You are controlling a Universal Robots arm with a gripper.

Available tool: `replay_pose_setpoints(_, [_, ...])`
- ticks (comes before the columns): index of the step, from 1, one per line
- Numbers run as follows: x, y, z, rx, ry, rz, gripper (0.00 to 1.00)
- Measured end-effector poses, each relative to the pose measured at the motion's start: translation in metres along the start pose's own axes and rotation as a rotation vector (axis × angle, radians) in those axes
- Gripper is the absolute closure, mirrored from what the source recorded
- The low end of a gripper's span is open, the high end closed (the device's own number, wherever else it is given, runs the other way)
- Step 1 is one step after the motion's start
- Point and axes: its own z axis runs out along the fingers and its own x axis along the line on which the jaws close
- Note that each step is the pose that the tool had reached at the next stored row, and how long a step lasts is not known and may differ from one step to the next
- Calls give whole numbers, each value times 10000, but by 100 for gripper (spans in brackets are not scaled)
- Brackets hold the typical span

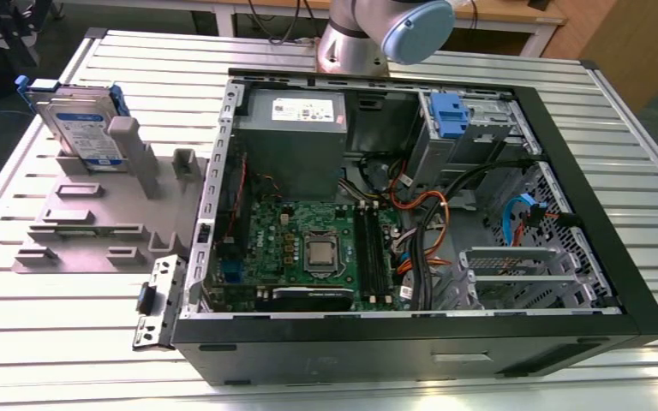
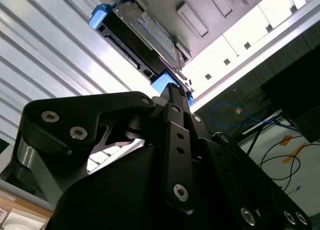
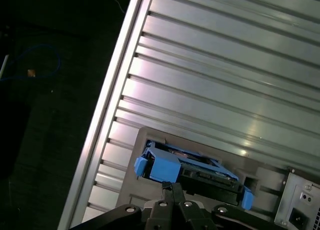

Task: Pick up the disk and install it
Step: 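Pick up the disk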

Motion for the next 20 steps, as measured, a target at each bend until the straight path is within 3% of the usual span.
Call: replay_pose_setpoints(20, [0, 0, 0, -1, 5, -175, 89])
